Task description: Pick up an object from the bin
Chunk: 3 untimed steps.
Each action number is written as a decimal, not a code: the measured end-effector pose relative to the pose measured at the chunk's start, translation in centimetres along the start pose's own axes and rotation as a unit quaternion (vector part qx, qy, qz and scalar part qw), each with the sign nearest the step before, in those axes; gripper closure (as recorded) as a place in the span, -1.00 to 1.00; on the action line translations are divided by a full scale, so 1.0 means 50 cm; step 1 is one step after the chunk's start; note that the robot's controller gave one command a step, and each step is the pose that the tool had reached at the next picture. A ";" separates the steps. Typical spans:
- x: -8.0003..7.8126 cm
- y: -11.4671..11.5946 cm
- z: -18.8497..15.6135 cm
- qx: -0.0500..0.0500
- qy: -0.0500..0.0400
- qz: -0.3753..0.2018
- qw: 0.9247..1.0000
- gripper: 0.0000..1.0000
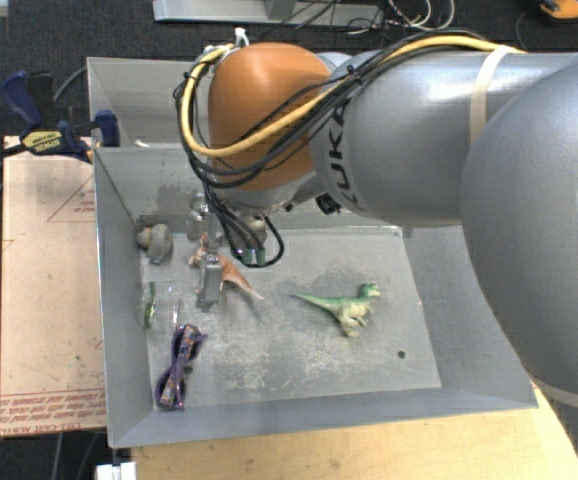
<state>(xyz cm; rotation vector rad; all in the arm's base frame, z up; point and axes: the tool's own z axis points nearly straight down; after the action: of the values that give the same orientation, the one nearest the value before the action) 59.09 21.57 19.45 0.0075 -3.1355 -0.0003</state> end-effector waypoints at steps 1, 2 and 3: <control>0.001 -0.001 -0.003 0.000 0.000 0.001 1.000 -1.00; -0.012 -0.089 -0.034 0.000 -0.002 -0.163 0.987 -1.00; 0.012 -0.083 0.130 0.000 0.003 -0.054 0.999 -1.00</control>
Offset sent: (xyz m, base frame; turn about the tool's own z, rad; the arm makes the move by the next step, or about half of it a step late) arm 0.0046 -0.0427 0.0165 -0.3332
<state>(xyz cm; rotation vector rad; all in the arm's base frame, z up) 58.47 17.44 12.96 0.1769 -3.1247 -0.0011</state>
